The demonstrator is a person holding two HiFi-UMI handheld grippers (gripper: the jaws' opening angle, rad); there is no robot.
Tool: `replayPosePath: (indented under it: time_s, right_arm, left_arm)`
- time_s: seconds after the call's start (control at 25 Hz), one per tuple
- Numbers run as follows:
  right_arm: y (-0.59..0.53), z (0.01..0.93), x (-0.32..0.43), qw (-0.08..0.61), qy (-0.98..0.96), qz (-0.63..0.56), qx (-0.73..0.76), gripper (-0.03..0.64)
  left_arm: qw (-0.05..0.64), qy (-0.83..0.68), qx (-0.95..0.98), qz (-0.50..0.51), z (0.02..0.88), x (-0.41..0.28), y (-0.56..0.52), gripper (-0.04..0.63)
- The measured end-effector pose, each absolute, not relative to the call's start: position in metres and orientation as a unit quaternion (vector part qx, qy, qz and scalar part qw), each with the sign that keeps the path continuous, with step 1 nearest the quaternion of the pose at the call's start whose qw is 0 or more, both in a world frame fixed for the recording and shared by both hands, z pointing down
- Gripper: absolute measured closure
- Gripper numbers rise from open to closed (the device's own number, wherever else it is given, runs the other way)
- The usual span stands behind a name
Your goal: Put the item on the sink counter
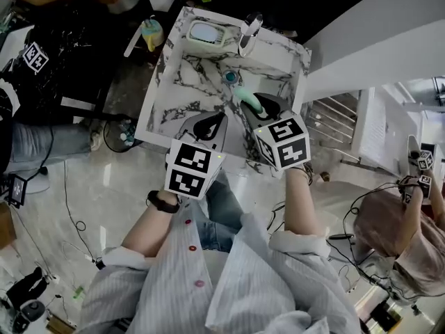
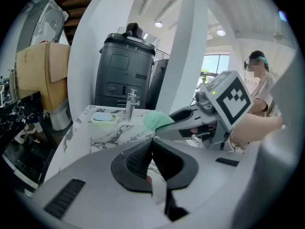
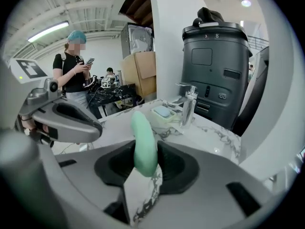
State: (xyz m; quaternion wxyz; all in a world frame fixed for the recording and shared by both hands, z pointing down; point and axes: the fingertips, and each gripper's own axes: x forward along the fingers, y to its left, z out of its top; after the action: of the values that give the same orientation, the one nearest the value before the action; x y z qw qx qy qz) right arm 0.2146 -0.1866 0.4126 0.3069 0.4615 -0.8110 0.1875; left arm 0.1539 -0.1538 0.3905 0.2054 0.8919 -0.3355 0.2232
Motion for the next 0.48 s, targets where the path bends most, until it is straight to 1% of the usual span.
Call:
replayPosePath:
  time_s: [0.2, 0.48]
  right_arm:
    - [-0.153, 0.396, 0.187, 0.284, -0.814, 0.184, 0.472, 0.483]
    - [-0.097, 0.388, 0.139, 0.265, -0.813, 0.186, 0.483, 0.483]
  left_arm:
    - [0.205, -0.329, 0.895, 0.221, 0.384, 0.128, -0.124, 0.58]
    - [0.192, -0.343, 0.894, 0.217, 0.375, 0.066, -0.07, 0.58]
